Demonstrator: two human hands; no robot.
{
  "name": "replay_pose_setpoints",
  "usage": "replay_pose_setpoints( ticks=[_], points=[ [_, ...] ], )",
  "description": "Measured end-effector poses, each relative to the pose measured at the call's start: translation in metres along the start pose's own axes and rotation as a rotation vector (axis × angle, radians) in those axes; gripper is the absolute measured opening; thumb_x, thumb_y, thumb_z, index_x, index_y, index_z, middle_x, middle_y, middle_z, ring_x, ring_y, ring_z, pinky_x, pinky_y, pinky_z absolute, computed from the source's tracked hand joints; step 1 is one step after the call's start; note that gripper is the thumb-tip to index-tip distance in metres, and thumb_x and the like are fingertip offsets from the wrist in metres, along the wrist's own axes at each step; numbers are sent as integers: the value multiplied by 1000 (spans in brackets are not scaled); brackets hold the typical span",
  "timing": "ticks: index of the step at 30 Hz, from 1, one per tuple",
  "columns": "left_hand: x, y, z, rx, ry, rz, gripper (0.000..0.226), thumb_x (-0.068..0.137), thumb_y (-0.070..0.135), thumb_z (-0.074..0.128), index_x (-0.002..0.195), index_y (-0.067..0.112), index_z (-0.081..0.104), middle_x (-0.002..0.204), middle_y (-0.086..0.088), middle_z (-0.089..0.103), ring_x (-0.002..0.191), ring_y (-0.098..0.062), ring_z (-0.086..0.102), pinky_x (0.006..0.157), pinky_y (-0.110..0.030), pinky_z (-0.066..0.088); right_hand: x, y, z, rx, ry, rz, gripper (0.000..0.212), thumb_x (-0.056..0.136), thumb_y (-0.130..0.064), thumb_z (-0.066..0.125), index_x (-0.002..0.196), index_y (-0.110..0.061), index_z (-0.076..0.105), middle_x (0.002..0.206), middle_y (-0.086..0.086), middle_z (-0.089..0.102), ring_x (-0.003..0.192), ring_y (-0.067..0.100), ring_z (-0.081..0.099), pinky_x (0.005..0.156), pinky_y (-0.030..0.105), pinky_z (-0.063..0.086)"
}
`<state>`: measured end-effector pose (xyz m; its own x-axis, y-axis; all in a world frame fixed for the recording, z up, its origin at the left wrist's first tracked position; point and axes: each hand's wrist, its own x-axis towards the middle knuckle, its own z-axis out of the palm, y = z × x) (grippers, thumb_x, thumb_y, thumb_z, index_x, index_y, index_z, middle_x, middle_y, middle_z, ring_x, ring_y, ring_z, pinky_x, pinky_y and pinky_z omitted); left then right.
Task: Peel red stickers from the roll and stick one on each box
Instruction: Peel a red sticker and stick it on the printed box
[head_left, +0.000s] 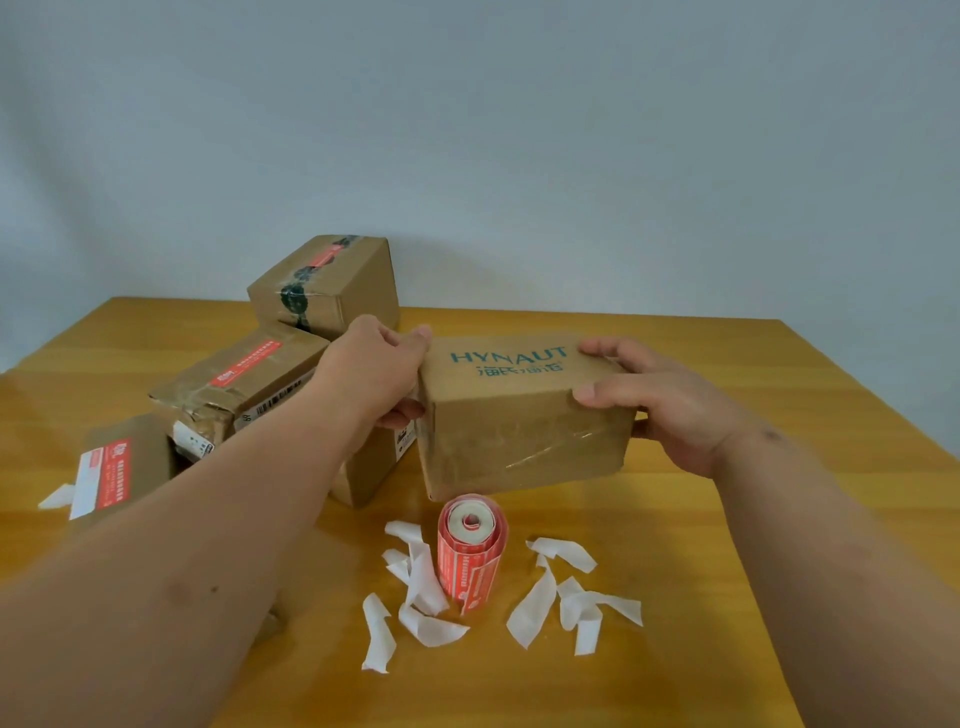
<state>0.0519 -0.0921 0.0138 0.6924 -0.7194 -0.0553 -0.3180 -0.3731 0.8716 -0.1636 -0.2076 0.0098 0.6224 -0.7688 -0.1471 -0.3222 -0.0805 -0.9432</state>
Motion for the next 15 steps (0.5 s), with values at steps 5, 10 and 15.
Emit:
replay_pose_setpoints(
  ticks=[5, 10, 15],
  points=[
    [4, -4, -2, 47, -107, -25, 51, 91, 63, 46, 112, 17, 53, 92, -8, 66, 68, -20, 63, 63, -34, 57, 14, 1, 9, -208, 177, 86, 61, 73, -60, 69, 119, -26, 51, 109, -8, 58, 92, 13, 58, 72, 32, 50],
    [0, -2, -4, 142, -61, 54, 55, 87, 70, 42, 101, 19, 56, 87, -4, 66, 79, -24, 66, 73, -39, 59, 22, -1, 21, -470, 319, 72, 59, 78, -73, 52, 107, -22, 46, 104, -2, 52, 92, 19, 53, 80, 38, 49],
    [-5, -4, -6, 126, -75, 134, 37, 90, 56, 54, 97, 21, 62, 84, -1, 68, 71, -15, 66, 70, -36, 59, 16, -14, 16, -511, 431, 27, 74, 79, -73, 50, 126, -15, 50, 108, -1, 51, 91, 19, 49, 79, 37, 44]
  ],
)
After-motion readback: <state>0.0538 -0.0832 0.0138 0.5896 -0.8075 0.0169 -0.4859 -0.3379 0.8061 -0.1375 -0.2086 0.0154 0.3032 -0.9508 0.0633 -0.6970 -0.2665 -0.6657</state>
